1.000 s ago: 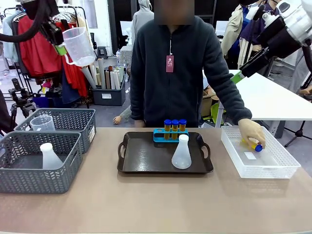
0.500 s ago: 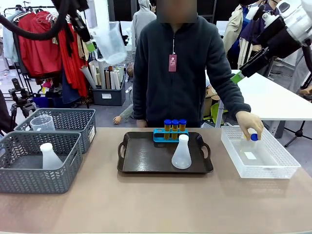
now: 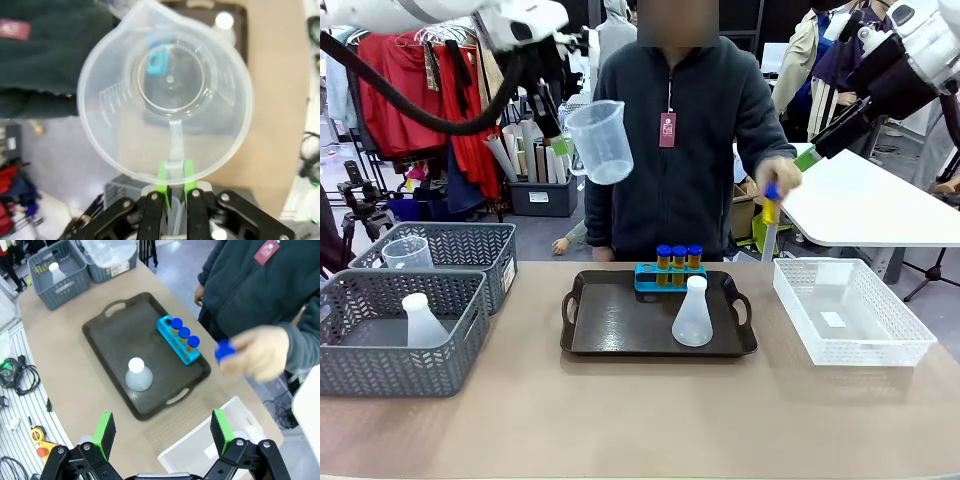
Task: Prepare the laboratory tools.
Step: Pick up one Large Measuring Cup and place it on the Handle tray.
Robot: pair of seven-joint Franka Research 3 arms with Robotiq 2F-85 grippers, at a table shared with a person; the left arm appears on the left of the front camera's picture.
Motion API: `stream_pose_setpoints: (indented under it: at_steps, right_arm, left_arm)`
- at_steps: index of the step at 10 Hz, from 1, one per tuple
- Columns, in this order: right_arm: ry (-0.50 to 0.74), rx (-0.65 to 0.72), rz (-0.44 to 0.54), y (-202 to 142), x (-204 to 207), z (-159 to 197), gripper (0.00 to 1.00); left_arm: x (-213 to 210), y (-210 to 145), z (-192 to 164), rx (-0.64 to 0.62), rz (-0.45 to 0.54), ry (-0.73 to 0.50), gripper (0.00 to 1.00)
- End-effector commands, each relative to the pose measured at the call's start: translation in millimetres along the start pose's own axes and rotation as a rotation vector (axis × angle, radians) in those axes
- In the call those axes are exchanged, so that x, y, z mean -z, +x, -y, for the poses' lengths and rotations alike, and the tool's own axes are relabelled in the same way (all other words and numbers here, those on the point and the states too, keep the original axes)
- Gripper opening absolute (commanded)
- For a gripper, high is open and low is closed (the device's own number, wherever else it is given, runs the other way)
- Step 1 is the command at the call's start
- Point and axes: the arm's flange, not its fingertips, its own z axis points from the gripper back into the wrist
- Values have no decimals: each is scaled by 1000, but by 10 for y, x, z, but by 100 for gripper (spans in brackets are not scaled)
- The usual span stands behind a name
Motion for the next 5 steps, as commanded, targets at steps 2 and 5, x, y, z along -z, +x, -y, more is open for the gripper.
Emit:
stream_pose_setpoints:
  at_steps: [2,5]
  right_arm:
    - [12,-1,12,-2,-13,1,100]
    - [12,-1,12,-2,-13,1,100]
  left_arm:
    - [426,56,174,146,-78,28,0]
    - [1056,27,211,236,-119,-15,0]
